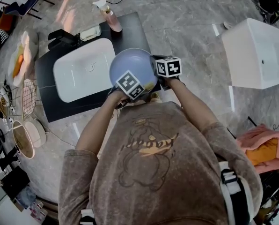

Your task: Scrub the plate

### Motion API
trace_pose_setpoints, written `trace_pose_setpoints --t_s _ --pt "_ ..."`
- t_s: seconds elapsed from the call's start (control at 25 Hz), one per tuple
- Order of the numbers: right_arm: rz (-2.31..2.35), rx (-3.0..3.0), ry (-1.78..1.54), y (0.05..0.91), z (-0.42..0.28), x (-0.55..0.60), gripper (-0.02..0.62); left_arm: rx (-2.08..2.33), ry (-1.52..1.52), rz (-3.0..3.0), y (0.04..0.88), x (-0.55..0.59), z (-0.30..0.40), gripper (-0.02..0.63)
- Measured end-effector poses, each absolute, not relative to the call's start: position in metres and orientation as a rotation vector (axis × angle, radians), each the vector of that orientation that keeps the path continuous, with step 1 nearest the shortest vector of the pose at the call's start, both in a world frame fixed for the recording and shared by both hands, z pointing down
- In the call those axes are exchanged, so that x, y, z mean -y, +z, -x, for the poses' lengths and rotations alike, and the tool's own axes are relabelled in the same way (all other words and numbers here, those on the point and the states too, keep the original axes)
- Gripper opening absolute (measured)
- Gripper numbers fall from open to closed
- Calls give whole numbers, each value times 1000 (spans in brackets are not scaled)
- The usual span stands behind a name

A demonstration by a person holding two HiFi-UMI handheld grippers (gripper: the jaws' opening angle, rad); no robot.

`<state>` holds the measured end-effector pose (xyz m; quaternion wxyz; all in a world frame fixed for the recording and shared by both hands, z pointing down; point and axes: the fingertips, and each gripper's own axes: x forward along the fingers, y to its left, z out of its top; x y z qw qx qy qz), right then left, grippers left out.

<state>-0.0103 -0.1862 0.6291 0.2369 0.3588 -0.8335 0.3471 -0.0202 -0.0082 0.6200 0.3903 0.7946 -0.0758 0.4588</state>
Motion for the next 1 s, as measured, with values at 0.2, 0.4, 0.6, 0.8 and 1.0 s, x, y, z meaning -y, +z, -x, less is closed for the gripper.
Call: trace_pose_setpoints --t_s 0.2,0.4,0.6,0.8,1.0 --pt "-982 2289 954 630 12 187 17 222 1166 -2007 621 1 40 63" --pt "-990 2278 950 631 12 187 18 282 1155 -2003 619 -1 55 63" --pt "-955 2300 935 631 15 187 17 330 1184 -2015 621 0 74 63" --pt "-926 2312 930 632 16 184 15 396 1183 -2005 621 7 97 63" --pt "-885 2317 911 633 17 181 14 442 1209 -2011 620 17 114 63"
